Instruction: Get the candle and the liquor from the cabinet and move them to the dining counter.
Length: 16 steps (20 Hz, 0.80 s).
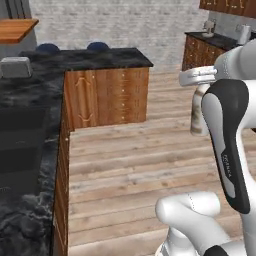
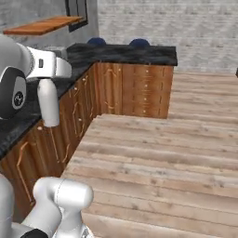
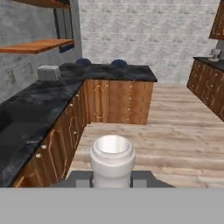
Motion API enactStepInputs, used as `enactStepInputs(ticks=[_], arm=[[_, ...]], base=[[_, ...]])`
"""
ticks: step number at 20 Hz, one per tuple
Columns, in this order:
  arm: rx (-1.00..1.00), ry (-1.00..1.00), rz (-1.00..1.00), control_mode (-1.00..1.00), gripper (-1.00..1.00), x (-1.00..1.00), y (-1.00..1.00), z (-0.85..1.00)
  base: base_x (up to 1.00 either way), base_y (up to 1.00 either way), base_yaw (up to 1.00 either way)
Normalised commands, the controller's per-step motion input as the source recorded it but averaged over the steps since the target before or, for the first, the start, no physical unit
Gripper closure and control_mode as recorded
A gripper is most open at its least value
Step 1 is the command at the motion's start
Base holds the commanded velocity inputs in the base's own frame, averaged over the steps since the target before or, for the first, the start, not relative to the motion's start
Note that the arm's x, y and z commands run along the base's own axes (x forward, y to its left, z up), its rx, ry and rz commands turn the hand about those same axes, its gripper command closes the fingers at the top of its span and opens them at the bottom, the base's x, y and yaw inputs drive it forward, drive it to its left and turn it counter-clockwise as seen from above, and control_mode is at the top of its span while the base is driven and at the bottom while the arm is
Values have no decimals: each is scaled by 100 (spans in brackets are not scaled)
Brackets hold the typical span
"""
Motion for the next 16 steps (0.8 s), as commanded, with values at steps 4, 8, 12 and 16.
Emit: enactStepInputs(ticks=[4,8,12,16], arm=[[0,0,0,100,100,0,0,0],[0,0,0,100,100,0,0,0],[0,0,0,100,100,0,0,0],[0,0,0,100,100,0,0,0]], base=[[0,-12,-97],[0,-18,-92],[14,-15,-65],[53,-19,-8]])
